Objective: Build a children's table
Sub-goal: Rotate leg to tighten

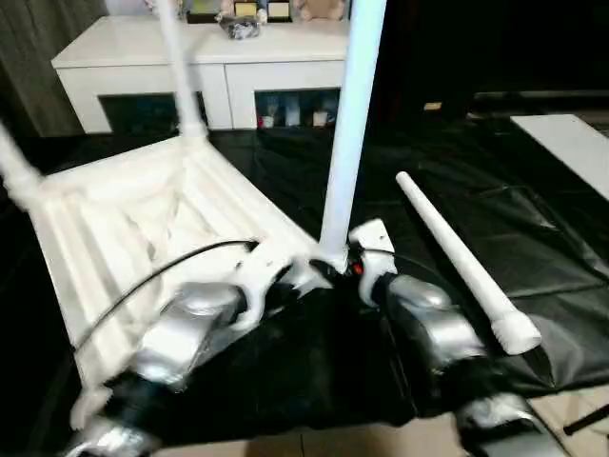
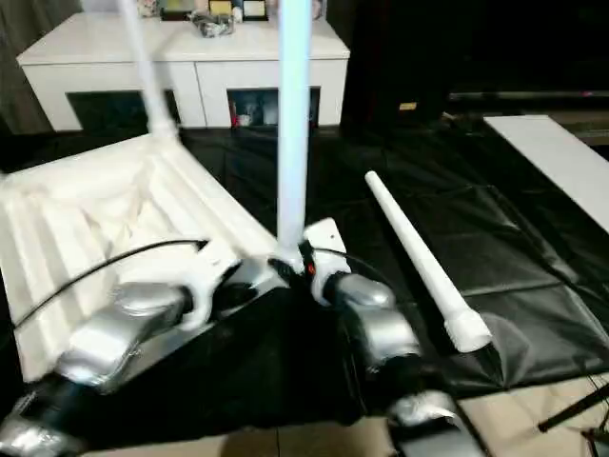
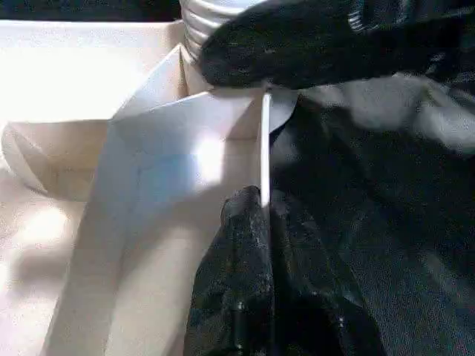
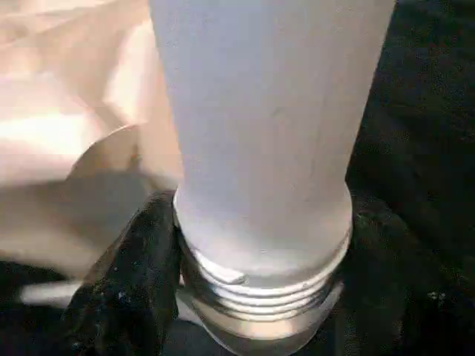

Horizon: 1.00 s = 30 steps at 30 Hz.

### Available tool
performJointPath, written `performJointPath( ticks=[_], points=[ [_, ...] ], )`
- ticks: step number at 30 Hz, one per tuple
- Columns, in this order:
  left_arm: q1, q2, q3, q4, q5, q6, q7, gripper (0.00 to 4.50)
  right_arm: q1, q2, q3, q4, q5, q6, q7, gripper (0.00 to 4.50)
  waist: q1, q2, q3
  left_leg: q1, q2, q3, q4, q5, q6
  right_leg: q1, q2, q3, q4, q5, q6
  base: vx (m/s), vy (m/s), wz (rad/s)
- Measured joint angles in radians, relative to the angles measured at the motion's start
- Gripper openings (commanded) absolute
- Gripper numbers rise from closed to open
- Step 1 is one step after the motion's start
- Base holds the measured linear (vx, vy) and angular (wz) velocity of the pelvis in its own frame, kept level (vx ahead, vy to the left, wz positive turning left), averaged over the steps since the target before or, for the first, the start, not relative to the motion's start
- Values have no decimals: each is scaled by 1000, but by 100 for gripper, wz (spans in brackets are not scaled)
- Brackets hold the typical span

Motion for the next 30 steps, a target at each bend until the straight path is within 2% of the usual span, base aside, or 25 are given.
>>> performJointPath(
  ticks=[4, 8, 9, 12, 14, 16, 20, 21, 26, 28, 30],
  points=[
    [-73, -110, 3, 142, 34, -32, 119, 0, -68, 93, -59, 105, -20, -6, -235, 268, 0, 3, -2, 2, -2, -2, -2, 0, 0, -2, -1, 0, -5, -1, 1, 0, 0, 0],
    [-77, -118, 0, 172, 44, -51, 129, 0, -78, 102, -58, 127, -46, -14, -264, 268, -2, 9, -7, 2, -5, -3, -11, 0, 0, 4, -1, -1, -25, -1, 1, 0, 0, 0],
    [-75, -110, -3, 169, 44, -52, 128, 0, -75, 102, -61, 126, -40, -18, -257, 338, -3, 9, -8, 1, -5, -3, -12, 0, 1, 7, -1, -1, -28, -1, 1, 0, 0, 0],
    [-61, -78, -13, 135, 43, -62, 105, 0, -54, 102, -65, 100, -22, -34, -207, 341, -7, 8, -8, 0, -5, -3, -12, 0, 1, 9, -1, 0, -28, -1, 1, 0, 0, 0],
    [-49, -44, -20, 108, 44, -69, 73, 0, -42, 94, -55, 74, -14, -23, -160, 379, -10, 8, -8, 1, -5, -3, -15, 0, 1, 8, -1, 0, -27, 0, 1, 0, 0, 0],
    [-33, -10, -24, 86, 44, -90, 34, 0, -27, 80, -41, 39, -12, -1, -99, 388, -11, 6, -7, -1, -5, -3, -21, 0, 1, 7, 0, -1, -27, 0, 1, 0, 0, 0],
    [1, 47, -32, 25, 35, -117, -42, 0, 15, 6, 15, -69, -10, 54, 28, 388, -4, 5, -6, -1, -3, -3, -24, 0, 0, 0, 1, -2, -25, 12, 8, 27, -14, 2],
    [19, 75, -33, -4, 20, -124, -71, 0, 32, -28, 33, -113, -7, 68, 77, 388, -2, 5, -6, -5, -2, -3, -25, 1, -1, -3, 3, -2, -25, 14, 4, 63, -25, 0],
    [97, 213, -47, -139, -57, -152, -284, 0, 110, -212, 127, -309, 15, 106, 376, 388, 28, 6, -6, -18, 7, -3, -18, 4, 4, -10, 5, -12, -26, 8, 1, 64, -5, 1],
    [101, 249, -55, -162, -69, -151, -353, 0, 136, -269, 159, -358, 38, 107, 493, 388, 46, 7, -5, -21, 7, -1, -16, 3, 7, -9, 2, -16, -26, 6, -1, 25, 6, 3],
    [102, 262, -63, -171, -73, -151, -384, 0, 140, -291, 171, -377, 43, 107, 545, 388, 50, 7, -5, -22, 6, 1, -14, 2, 7, -9, 0, -17, -26, 6, -2, 0, 0, 0]
  ],
)
